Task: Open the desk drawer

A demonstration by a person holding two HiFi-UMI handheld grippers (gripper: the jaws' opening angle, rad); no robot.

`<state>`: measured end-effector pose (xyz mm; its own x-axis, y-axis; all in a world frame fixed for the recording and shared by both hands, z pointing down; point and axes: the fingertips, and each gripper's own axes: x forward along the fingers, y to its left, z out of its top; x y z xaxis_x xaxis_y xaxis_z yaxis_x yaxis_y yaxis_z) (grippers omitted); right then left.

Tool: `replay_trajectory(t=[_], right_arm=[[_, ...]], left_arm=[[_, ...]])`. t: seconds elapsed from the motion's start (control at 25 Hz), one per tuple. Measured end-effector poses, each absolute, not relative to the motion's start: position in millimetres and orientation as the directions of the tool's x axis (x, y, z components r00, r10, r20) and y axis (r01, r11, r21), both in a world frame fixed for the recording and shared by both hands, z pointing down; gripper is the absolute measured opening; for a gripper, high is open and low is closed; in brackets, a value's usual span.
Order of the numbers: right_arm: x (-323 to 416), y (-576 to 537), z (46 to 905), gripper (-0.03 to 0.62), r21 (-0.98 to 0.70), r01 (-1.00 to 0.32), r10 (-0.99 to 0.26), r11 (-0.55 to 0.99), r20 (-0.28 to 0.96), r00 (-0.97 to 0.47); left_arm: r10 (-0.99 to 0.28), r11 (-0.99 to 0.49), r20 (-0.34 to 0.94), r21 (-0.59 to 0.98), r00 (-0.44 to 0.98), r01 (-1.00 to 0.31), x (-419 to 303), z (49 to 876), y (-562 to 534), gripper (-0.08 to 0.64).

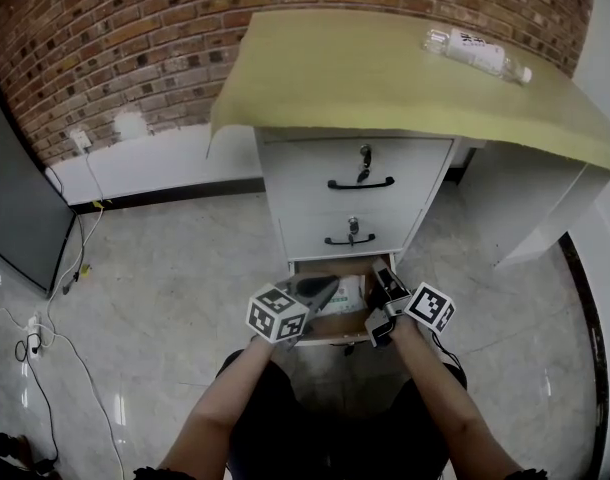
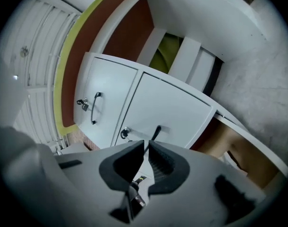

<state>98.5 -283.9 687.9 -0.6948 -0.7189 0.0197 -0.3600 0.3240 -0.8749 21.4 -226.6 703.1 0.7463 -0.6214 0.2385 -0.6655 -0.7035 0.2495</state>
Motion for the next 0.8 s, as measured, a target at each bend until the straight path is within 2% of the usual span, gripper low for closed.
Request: replay_trajectory(t=[0.12,0.2,0.32,0.52,0.8], right_arm=[[98,-302,695,0.033,-0.922,-0.284,-0.736,0.262,0.000,-0.677],[96,-312,697,0.107,-0.950,-0.212,-0.749,0.229,-0.032,-0.662],[87,-324,700,0.110,-0.964,-0.174,-0.758,0.201,-0.040,-0.652],[62,-337,710,0.110,-0.976,-0.176,-0.759,0.131,0.015,-0.650],[59,-340,712,0.096,-0.973,-0.211,-0.799,0.092,0.054,-0.598]], left_arm=[[-0.631,-0.694,0.235,0.255,0.740,-0.673,18,703,-229,0.011],[-0.634,-0.693,0.228,0.257,0.739,-0.674,17,703,-229,0.011],[-0.635,-0.694,0.235,0.243,0.736,-0.677,13,705,-227,0.011],[-0.635,-0.701,0.271,0.193,0.724,-0.687,3,710,-225,0.011],[-0.708,-0.629,0.233,0.221,0.667,-0.745,-27,702,-235,0.011]])
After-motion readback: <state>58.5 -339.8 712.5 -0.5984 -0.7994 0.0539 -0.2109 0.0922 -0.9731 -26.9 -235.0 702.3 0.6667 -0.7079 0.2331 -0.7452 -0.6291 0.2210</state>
